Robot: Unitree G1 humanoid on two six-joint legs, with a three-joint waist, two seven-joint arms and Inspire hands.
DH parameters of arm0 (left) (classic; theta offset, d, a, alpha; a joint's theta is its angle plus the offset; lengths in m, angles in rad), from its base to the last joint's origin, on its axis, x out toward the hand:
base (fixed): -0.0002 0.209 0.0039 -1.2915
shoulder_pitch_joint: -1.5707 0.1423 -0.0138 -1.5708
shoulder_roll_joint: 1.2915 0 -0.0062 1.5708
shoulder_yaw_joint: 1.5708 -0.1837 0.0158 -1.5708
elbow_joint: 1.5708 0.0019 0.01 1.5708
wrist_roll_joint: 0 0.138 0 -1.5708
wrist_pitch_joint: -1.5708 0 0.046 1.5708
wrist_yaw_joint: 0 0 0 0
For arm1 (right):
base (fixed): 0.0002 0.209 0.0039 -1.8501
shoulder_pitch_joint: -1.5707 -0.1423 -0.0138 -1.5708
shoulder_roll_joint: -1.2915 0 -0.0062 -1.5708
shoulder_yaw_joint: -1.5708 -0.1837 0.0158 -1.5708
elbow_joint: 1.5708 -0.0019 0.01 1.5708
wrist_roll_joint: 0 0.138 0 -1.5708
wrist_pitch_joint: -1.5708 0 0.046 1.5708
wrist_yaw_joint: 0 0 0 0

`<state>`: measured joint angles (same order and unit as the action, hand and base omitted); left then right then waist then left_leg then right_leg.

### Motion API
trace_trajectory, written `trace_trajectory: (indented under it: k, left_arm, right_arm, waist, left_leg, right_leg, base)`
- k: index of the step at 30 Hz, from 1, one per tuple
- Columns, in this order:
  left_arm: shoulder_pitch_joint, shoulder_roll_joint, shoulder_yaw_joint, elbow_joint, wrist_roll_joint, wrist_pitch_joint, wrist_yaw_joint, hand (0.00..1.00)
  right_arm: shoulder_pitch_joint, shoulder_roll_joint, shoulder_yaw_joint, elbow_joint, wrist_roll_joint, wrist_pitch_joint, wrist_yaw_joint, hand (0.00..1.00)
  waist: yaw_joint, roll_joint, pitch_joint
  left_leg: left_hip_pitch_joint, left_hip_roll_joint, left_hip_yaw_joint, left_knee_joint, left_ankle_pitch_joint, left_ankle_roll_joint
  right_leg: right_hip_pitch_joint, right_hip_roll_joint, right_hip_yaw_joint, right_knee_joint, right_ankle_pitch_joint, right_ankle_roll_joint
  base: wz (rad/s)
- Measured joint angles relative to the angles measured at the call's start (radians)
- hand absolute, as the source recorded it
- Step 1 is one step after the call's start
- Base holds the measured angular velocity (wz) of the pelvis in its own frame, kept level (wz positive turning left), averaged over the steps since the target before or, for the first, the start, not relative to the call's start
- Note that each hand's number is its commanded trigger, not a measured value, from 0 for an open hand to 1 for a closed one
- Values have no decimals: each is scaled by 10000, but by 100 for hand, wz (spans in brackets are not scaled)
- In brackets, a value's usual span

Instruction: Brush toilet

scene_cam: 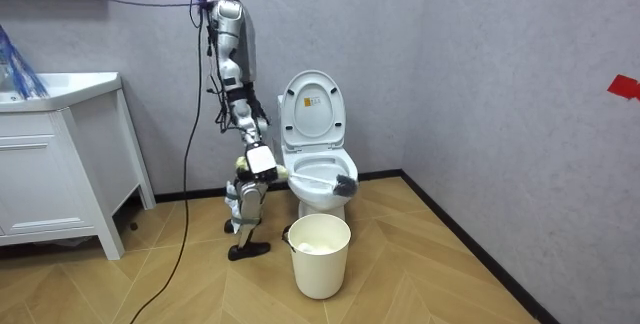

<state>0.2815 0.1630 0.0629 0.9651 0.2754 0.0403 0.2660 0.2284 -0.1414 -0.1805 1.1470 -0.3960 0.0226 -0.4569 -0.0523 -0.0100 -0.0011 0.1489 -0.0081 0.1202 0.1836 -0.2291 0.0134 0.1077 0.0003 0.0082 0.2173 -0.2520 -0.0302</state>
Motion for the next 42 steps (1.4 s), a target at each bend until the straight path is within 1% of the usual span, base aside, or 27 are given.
trace_trajectory:
  k: [1,3,4,5,7,10,11,12,13,14,21,23,28,31,33,36,42]
  left_arm:
    - [-64,-3,-94,-17,4,25,-159,0]
    - [-152,-8,-167,-38,19,32,-362,0]
    - [-336,-9,-304,-63,32,34,-448,0]
    - [-421,-58,-341,-28,9,261,-526,0]
    - [-385,-46,-482,-29,11,261,-636,0]
    - [-439,-29,-594,-31,13,259,-860,0]
    - [-449,-21,-646,-31,8,259,-899,0]
    - [-453,-12,-683,-31,8,259,-942,0]
    - [-466,-9,-716,-31,7,259,-1031,0]
    - [-478,-10,-778,-30,7,259,-1048,0]
    - [-476,-10,-968,-30,17,257,-1258,0]
    - [-470,-8,-941,-30,25,258,-1263,0]
    - [-454,-9,-841,-30,38,258,-1277,0]
    - [-446,-11,-803,-37,352,258,-1276,0]
    - [-436,-12,-708,-38,514,261,-1276,0]
    - [-439,-13,-576,-32,706,264,-1271,0]
    - [-311,-13,-543,41,706,267,-1247,0]
  right_arm:
    - [107,0,1,-111,18,4,-100,100]
    - [296,3,0,-370,17,4,-254,100]
    - [316,2,-10,-471,14,6,-395,100]
    - [306,3,7,-534,9,-4,-573,100]
    - [298,23,14,-532,10,-5,-808,100]
    - [266,65,14,-527,12,-4,-884,100]
    - [263,81,17,-526,37,-6,-888,96]
    - [264,84,17,-525,76,-6,-888,60]
    - [257,86,32,-472,162,-11,-894,60]
    - [228,88,61,-358,253,-25,-897,0]
    - [177,157,67,125,432,8,-863,0]
    - [187,157,44,176,418,11,-832,0]
    - [158,156,38,177,374,10,-625,0]
    - [138,157,41,176,382,13,-518,0]
    - [138,157,41,176,404,43,-429,0]
    - [157,157,41,187,613,224,-386,0]
    - [229,158,48,204,894,236,-35,0]
  waist:
    - [-32,10,-6]
    - [-285,24,-8]
    - [-405,46,2]
    - [-483,87,-1]
    - [-542,126,1]
    - [-561,141,7]
    - [-561,142,9]
    - [-561,145,11]
    - [-561,153,15]
    - [-560,151,14]
    - [-552,152,24]
    - [-531,154,26]
    - [-494,135,36]
    - [-487,138,35]
    - [-483,137,35]
    - [-487,141,34]
    - [-488,114,33]
  left_leg:
    - [29,20,201,-7,0,0]
    - [0,24,202,-8,-1,1]
    - [-3,24,210,-21,-1,1]
    - [-1,30,275,-49,-1,1]
    - [11,31,363,-59,-1,1]
    - [12,27,363,-66,-1,1]
    - [12,28,363,-70,-1,1]
    - [11,28,363,-70,-1,1]
    - [11,28,363,-73,-1,1]
    - [13,28,362,-83,-1,1]
    - [25,28,361,-179,0,1]
    - [27,29,360,-201,0,1]
    - [27,42,405,-205,0,1]
    - [33,46,407,-206,0,1]
    - [35,56,407,-206,0,1]
    - [52,77,406,-217,-1,1]
    - [90,135,406,-245,0,1]
  right_leg:
    - [-67,26,178,90,9,-5]
    - [-99,30,204,55,49,-3]
    - [-141,37,235,42,67,1]
    - [-190,53,305,46,77,5]
    - [-208,56,341,23,84,14]
    - [-212,55,339,6,88,22]
    - [-212,57,336,3,89,23]
    - [-212,57,335,2,89,23]
    - [-209,56,334,-5,91,27]
    - [-202,56,323,-10,94,31]
    - [-208,66,320,-44,98,38]
    - [-208,86,419,-95,123,48]
    - [-210,111,461,-146,169,44]
    - [-208,112,452,-151,171,43]
    - [-207,122,451,-152,176,34]
    - [-193,143,450,-155,186,17]
    - [-181,197,433,-152,205,-21]
  base:
    - [-44]
    - [-21]
    - [-10]
    - [-14]
    - [-8]
    - [1]
    - [0]
    - [0]
    - [0]
    - [3]
    - [1]
    - [-2]
    - [-5]
    - [0]
    - [0]
    - [0]
    - [0]
